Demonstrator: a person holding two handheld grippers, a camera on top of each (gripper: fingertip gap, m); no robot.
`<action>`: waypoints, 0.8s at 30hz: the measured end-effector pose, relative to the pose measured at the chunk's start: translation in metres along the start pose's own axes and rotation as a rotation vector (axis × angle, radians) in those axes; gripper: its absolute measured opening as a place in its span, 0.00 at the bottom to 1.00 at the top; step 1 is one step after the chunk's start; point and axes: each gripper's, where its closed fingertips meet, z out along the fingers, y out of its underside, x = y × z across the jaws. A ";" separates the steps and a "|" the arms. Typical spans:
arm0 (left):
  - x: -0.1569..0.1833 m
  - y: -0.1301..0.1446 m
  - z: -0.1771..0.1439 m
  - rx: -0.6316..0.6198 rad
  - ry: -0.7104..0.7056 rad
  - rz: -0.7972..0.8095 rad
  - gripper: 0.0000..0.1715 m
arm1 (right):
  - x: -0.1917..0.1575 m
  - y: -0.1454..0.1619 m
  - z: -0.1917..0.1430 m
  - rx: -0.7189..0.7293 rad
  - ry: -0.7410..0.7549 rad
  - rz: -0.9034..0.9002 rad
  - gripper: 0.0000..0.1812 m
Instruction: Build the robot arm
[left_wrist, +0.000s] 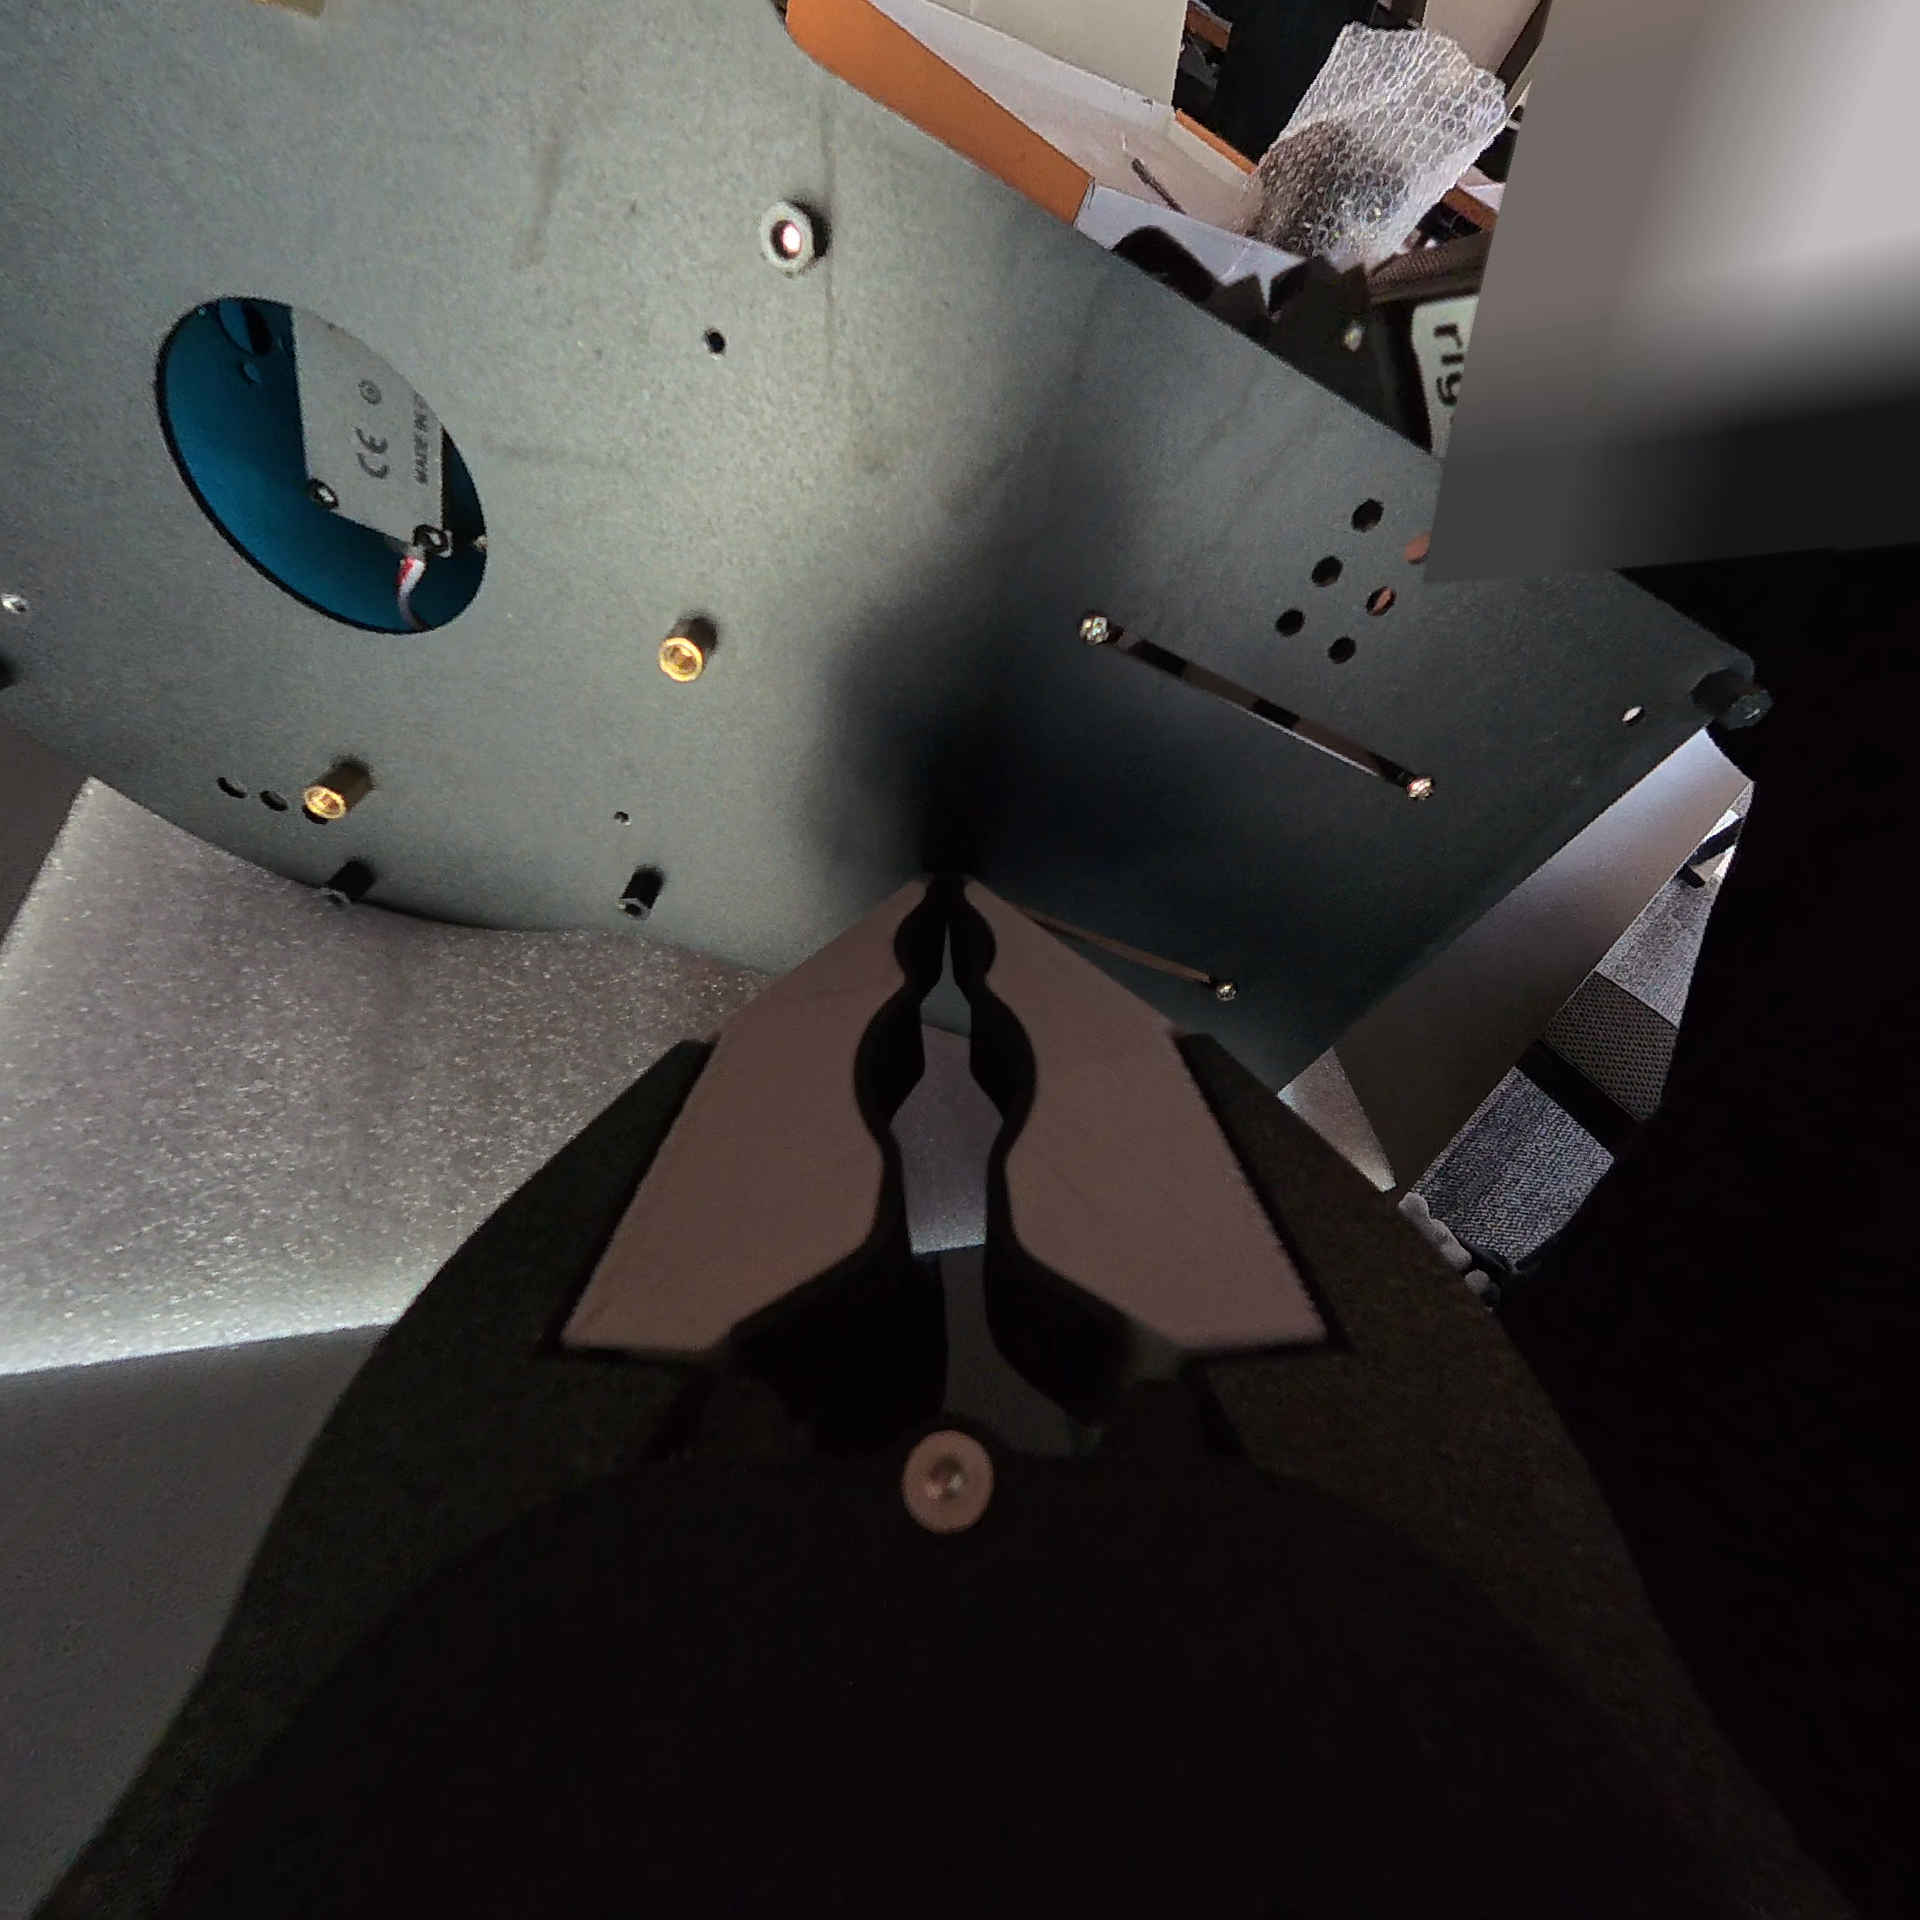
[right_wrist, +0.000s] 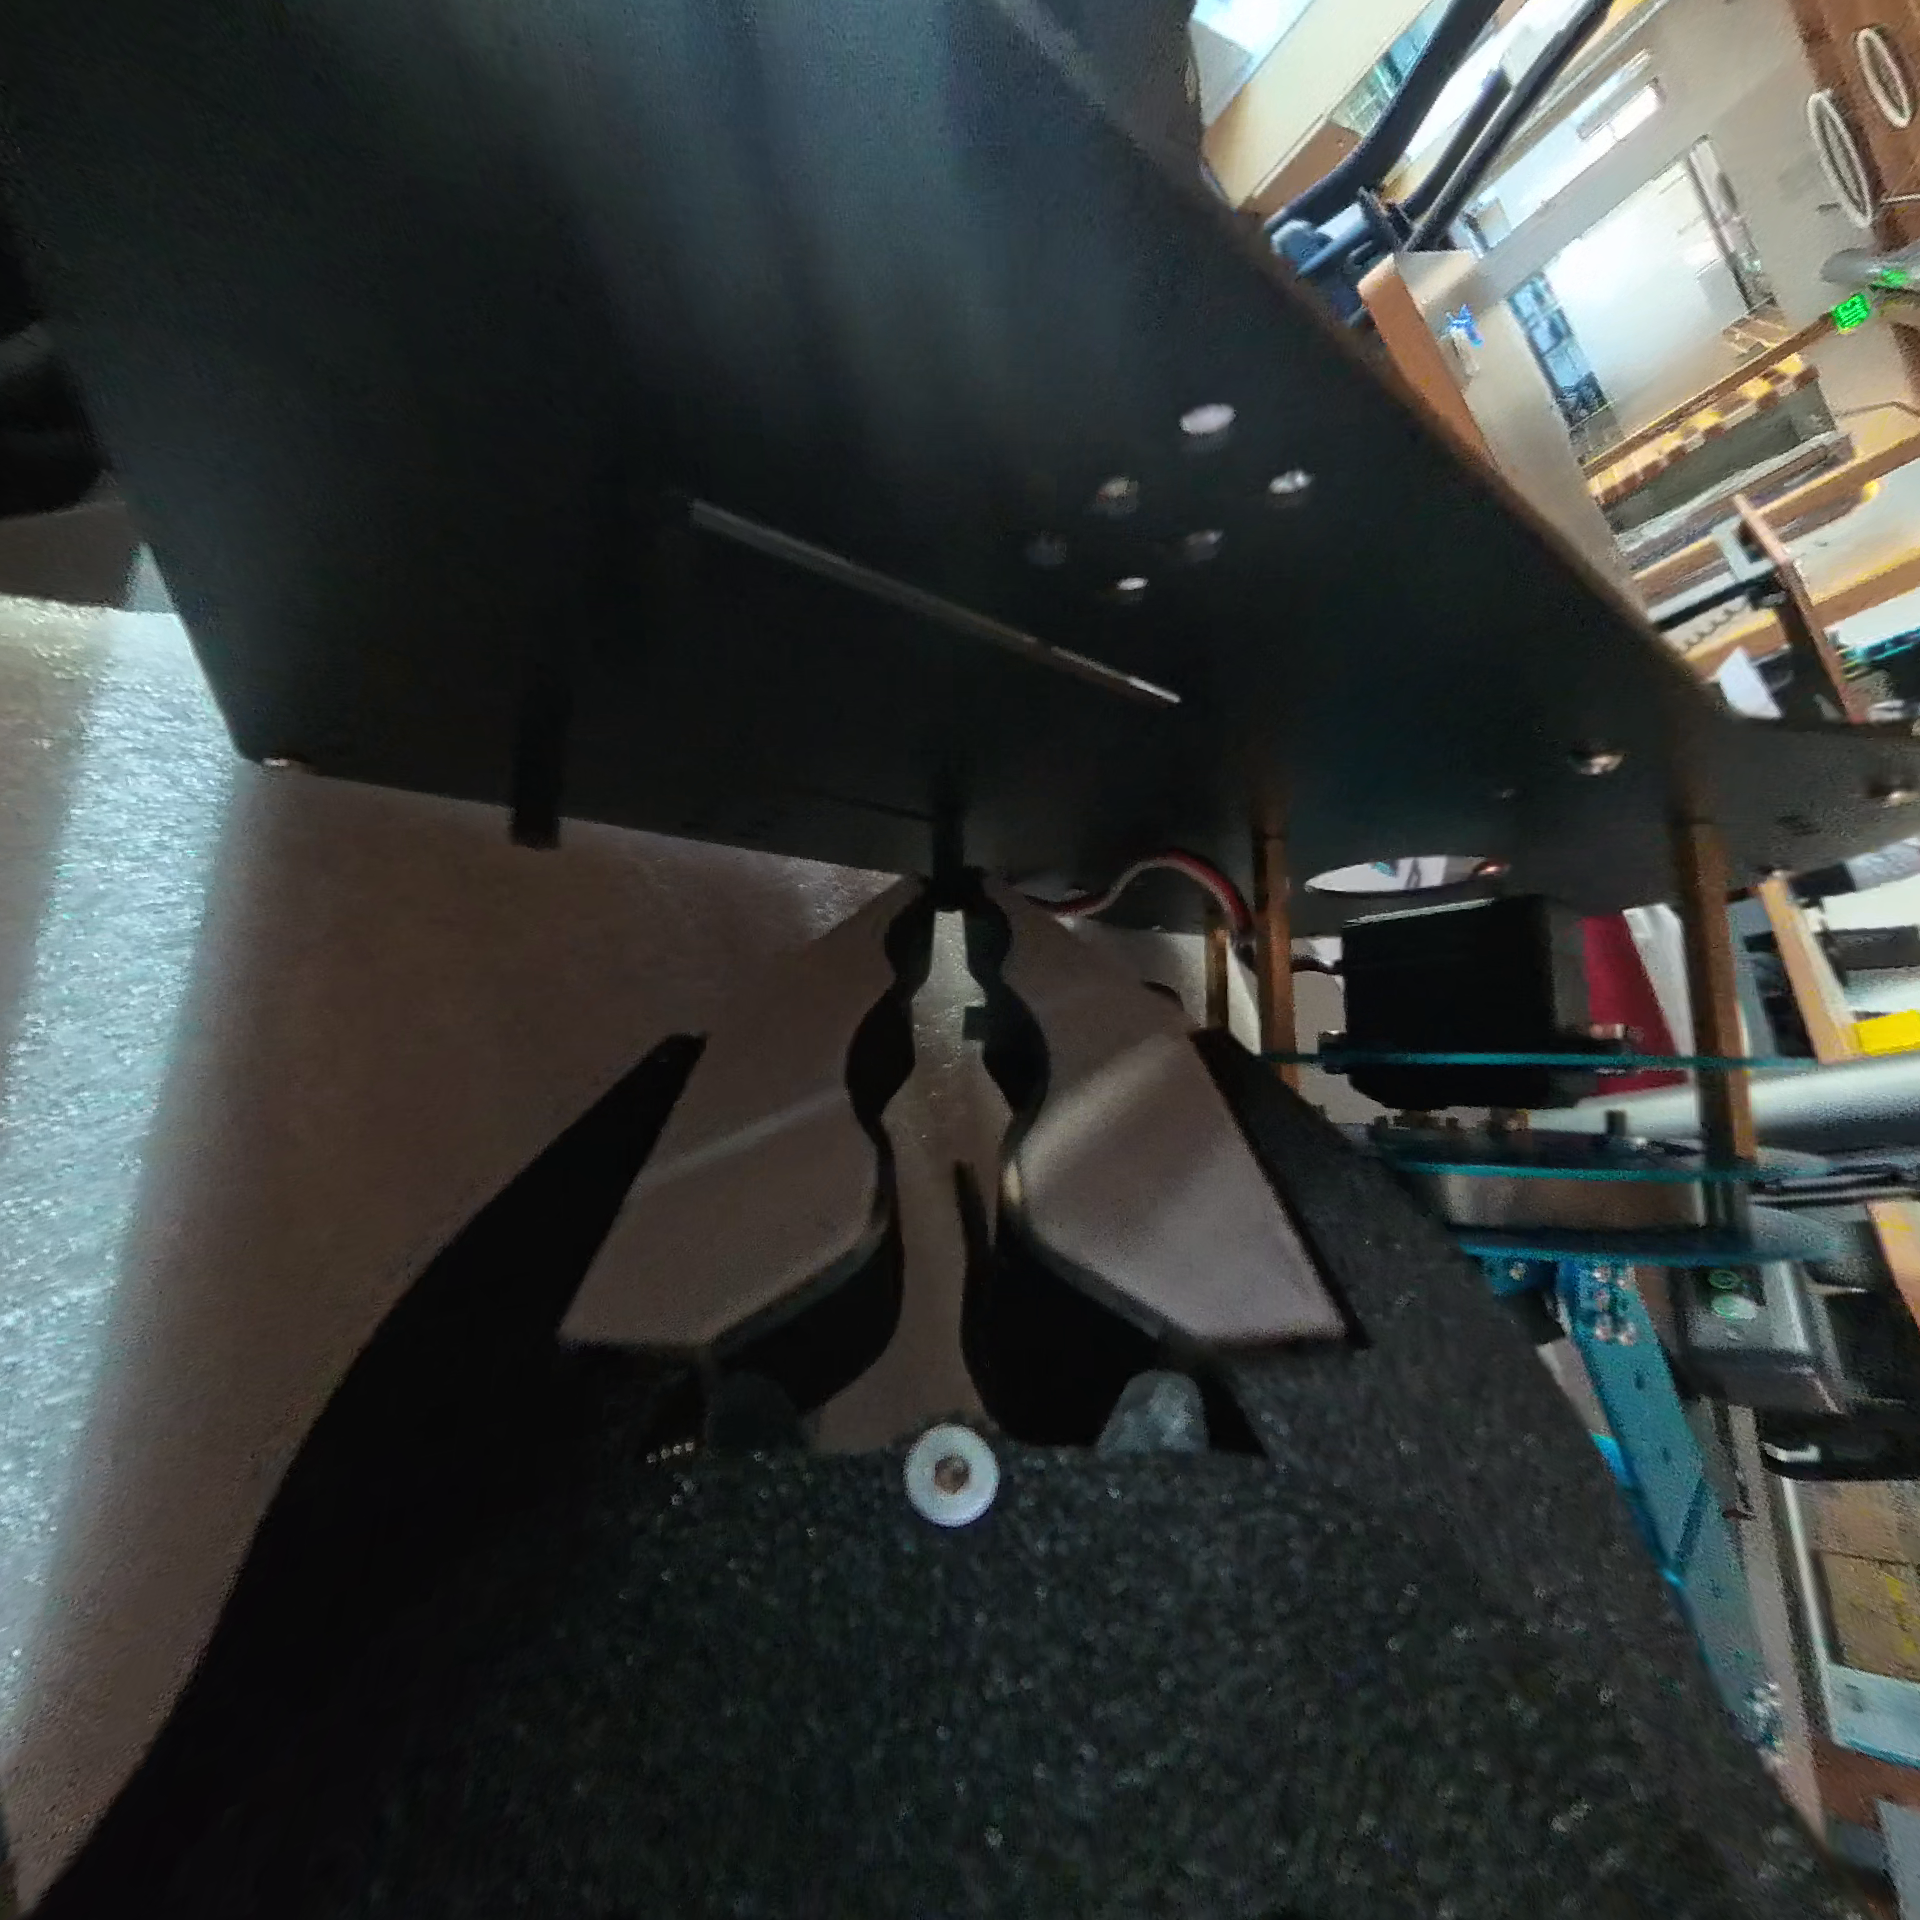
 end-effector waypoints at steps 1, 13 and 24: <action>0.000 0.000 0.000 0.000 -0.001 0.000 0.00 | 0.000 0.000 0.000 -0.008 -0.015 0.008 0.02; 0.001 0.000 0.001 -0.008 -0.001 0.010 0.00 | -0.002 -0.003 -0.009 0.017 -0.168 0.223 0.11; 0.000 0.000 0.001 -0.002 -0.004 0.003 0.00 | 0.000 -0.004 -0.005 -0.062 0.021 -0.011 0.02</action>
